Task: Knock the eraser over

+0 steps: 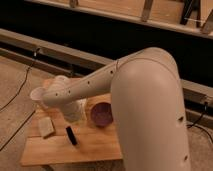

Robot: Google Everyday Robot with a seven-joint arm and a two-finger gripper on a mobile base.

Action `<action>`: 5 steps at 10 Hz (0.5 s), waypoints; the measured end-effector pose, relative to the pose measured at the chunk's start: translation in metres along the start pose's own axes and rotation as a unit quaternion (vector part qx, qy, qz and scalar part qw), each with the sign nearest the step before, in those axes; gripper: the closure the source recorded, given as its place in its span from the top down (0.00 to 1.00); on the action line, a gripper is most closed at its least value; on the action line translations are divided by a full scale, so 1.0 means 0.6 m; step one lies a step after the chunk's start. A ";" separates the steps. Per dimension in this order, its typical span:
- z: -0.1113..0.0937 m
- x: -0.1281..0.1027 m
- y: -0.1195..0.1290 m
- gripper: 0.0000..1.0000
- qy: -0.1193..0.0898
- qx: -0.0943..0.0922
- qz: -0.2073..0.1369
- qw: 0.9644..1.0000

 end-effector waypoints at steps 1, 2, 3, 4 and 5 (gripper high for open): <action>0.003 0.003 0.013 0.00 0.003 0.003 -0.008 1.000; 0.006 0.007 0.023 0.00 0.006 -0.002 -0.011 1.000; 0.008 0.015 0.055 0.00 0.017 -0.031 -0.022 0.999; 0.006 0.017 0.080 0.00 0.023 -0.063 -0.029 0.997; -0.003 0.016 0.113 0.00 0.023 -0.118 -0.036 0.992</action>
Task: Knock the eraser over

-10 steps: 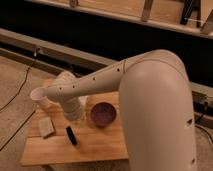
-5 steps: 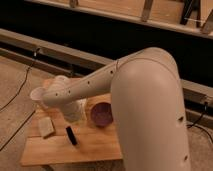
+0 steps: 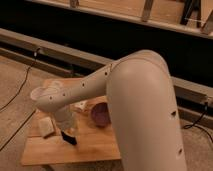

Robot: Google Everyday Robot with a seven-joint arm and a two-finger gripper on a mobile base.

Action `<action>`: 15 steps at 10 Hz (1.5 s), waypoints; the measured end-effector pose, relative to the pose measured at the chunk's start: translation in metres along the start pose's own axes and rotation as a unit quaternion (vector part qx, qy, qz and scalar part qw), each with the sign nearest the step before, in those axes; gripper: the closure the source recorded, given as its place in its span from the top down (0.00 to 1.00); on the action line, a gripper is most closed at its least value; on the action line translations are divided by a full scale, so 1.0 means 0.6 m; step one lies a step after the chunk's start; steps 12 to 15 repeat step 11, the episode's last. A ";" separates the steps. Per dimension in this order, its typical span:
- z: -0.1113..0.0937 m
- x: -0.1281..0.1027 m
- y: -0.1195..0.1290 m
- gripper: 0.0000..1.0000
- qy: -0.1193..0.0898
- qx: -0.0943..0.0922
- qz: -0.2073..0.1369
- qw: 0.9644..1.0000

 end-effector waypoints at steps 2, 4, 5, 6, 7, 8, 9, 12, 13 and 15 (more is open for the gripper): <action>-0.021 -0.018 0.040 0.00 -0.024 -0.101 -0.012 0.995; -0.053 -0.035 0.044 0.00 -0.058 -0.192 -0.017 0.980; -0.070 -0.040 0.021 0.00 -0.076 -0.223 -0.011 0.972; -0.079 -0.041 -0.001 0.00 -0.087 -0.229 -0.006 0.969; -0.087 -0.040 -0.026 0.00 -0.094 -0.223 -0.003 0.970; -0.093 -0.035 -0.061 0.00 -0.099 -0.192 -0.004 0.976; -0.097 -0.033 -0.075 0.00 -0.102 -0.168 -0.010 0.980; -0.111 -0.031 -0.086 0.06 -0.112 -0.098 -0.035 0.988; -0.111 -0.031 -0.086 0.06 -0.112 -0.098 -0.035 0.988; -0.111 -0.031 -0.086 0.06 -0.112 -0.098 -0.035 0.988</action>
